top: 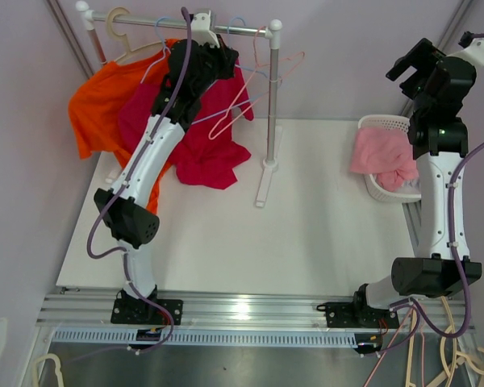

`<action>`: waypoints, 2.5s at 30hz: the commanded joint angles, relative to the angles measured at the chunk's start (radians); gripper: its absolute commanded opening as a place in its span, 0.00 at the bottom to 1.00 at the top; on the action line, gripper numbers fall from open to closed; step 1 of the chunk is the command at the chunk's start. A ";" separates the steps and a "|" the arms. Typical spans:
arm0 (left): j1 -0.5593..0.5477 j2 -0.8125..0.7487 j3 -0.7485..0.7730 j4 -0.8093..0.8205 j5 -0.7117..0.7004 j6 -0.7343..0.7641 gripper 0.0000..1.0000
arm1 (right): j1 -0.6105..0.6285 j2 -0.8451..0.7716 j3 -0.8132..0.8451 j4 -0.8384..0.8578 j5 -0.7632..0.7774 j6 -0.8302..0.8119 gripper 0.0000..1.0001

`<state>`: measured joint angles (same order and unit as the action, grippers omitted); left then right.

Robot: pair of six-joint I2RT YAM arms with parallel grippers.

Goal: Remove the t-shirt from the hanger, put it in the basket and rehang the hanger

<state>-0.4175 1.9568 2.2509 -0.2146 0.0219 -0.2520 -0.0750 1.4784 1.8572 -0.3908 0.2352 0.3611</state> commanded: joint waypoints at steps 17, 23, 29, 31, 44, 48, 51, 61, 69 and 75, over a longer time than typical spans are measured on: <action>0.087 -0.465 -0.549 0.202 0.220 0.008 0.92 | 0.009 0.008 0.043 -0.048 -0.142 0.007 0.99; 0.209 -0.622 -0.599 0.097 0.282 0.017 1.00 | 0.044 0.006 0.019 -0.048 -0.162 0.004 0.99; 0.334 -0.662 -0.628 0.119 0.331 0.065 0.99 | 0.072 0.008 -0.004 -0.034 -0.168 0.001 1.00; 0.379 -0.630 -0.614 0.146 0.427 0.030 1.00 | 0.109 0.011 -0.006 -0.030 -0.168 0.001 0.99; 0.460 -0.253 -0.255 0.173 0.497 0.077 1.00 | 0.147 -0.007 -0.015 -0.023 -0.149 -0.040 1.00; 0.476 -0.196 -0.212 0.208 0.498 0.042 0.99 | 0.152 -0.018 -0.024 -0.025 -0.151 -0.053 0.99; 0.477 -0.096 -0.082 0.146 0.510 0.023 0.95 | 0.158 -0.032 -0.039 -0.017 -0.143 -0.059 1.00; 0.477 -0.027 -0.066 0.136 0.553 -0.001 0.77 | 0.164 -0.026 -0.055 -0.010 -0.140 -0.060 1.00; 0.473 -0.044 -0.071 0.090 0.533 0.008 0.53 | 0.175 -0.021 -0.079 0.001 -0.140 -0.054 0.99; 0.461 -0.024 -0.027 0.060 0.538 -0.001 0.01 | 0.173 -0.023 -0.092 0.001 -0.142 -0.056 0.99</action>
<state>0.0479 1.9358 2.1529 -0.1394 0.5552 -0.2386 0.0944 1.4788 1.7638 -0.4210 0.0895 0.3126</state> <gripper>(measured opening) 0.031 0.993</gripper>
